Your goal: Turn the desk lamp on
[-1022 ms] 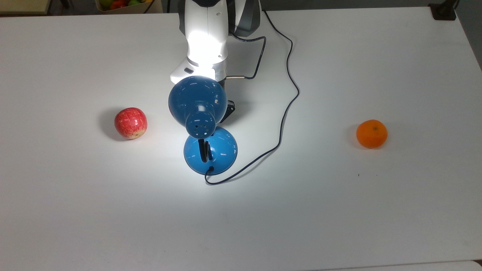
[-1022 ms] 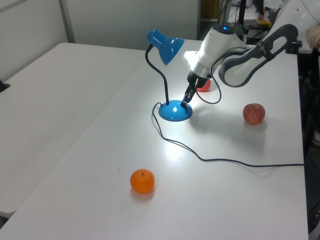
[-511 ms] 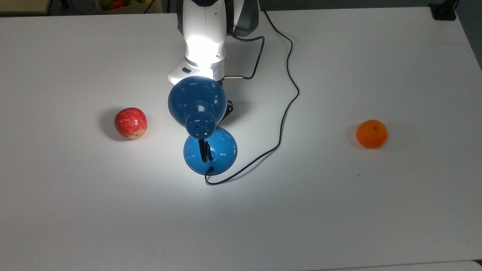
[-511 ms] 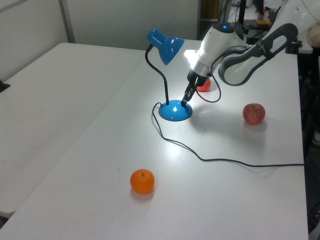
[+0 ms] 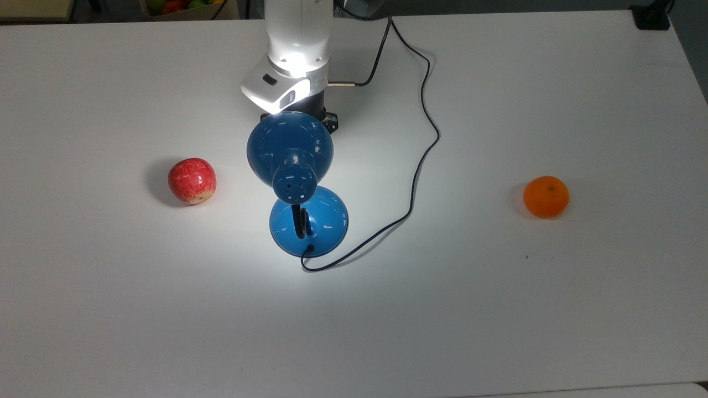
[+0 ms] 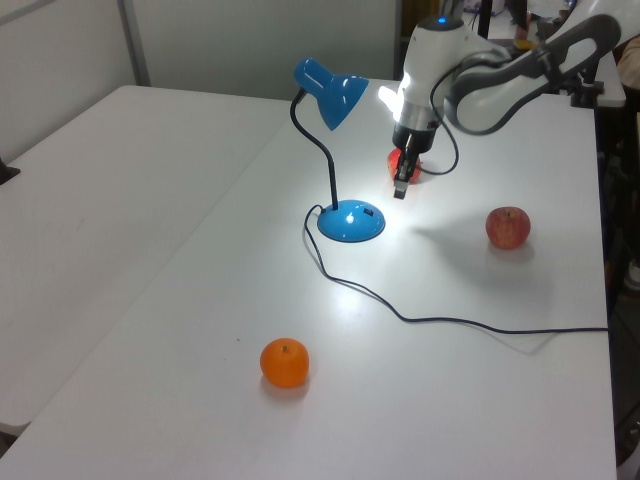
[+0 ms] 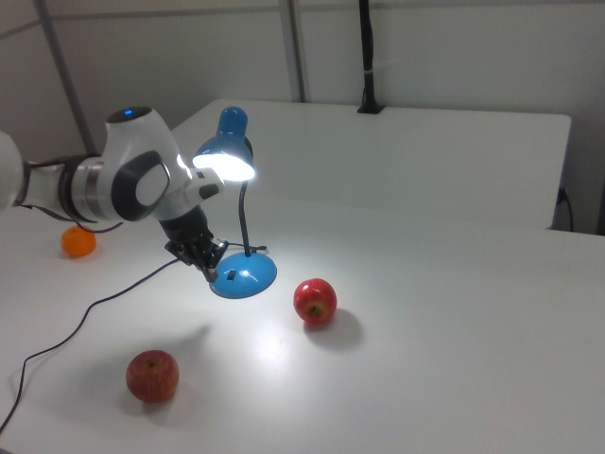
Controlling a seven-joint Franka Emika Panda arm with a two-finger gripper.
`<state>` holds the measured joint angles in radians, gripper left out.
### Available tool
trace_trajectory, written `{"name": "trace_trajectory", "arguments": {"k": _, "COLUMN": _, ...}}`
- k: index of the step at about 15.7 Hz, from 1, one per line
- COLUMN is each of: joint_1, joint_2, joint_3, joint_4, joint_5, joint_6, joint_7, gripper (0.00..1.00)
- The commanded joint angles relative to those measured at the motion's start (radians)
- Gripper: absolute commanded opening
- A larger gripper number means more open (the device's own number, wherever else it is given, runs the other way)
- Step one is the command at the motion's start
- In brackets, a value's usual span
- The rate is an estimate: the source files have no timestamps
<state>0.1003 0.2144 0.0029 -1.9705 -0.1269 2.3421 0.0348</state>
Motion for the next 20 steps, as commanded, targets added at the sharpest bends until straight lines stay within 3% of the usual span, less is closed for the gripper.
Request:
{"name": "trace_trajectory", "arguments": {"k": 1, "joint_1": 0.01, "joint_2": -0.127, "joint_3": 0.005, "joint_4": -0.018, "joint_5": -0.02, "joint_6": -0.225, "joint_7": 0.025, "gripper": 0.0}}
{"name": "trace_trajectory", "arguments": {"k": 3, "joint_1": 0.01, "joint_2": -0.161, "joint_3": 0.005, "joint_4": 0.027, "joint_5": -0.019, "joint_6": -0.341, "joint_7": 0.02, "gripper": 0.0}}
{"name": "trace_trajectory", "arguments": {"k": 6, "joint_1": 0.009, "joint_2": -0.161, "joint_3": 0.005, "joint_4": 0.165, "joint_5": -0.007, "joint_6": -0.525, "joint_7": 0.014, "gripper": 0.0}}
{"name": "trace_trajectory", "arguments": {"k": 12, "joint_1": -0.002, "joint_2": -0.199, "joint_3": 0.002, "joint_4": 0.32, "joint_5": 0.021, "joint_6": -0.746, "joint_7": -0.038, "gripper": 0.0}}
{"name": "trace_trajectory", "arguments": {"k": 14, "joint_1": -0.017, "joint_2": -0.202, "joint_3": 0.002, "joint_4": 0.357, "joint_5": 0.036, "joint_6": -0.8, "joint_7": -0.094, "gripper": 0.05}}
{"name": "trace_trajectory", "arguments": {"k": 16, "joint_1": -0.054, "joint_2": -0.205, "joint_3": 0.002, "joint_4": 0.384, "joint_5": 0.064, "joint_6": -0.805, "joint_7": -0.119, "gripper": 0.16}}
{"name": "trace_trajectory", "arguments": {"k": 18, "joint_1": -0.06, "joint_2": -0.207, "joint_3": -0.004, "joint_4": 0.41, "joint_5": 0.062, "joint_6": -0.819, "joint_7": -0.142, "gripper": 0.41}}
{"name": "trace_trajectory", "arguments": {"k": 20, "joint_1": -0.059, "joint_2": -0.214, "joint_3": -0.006, "joint_4": 0.41, "joint_5": 0.046, "joint_6": -0.834, "joint_7": -0.142, "gripper": 0.85}}
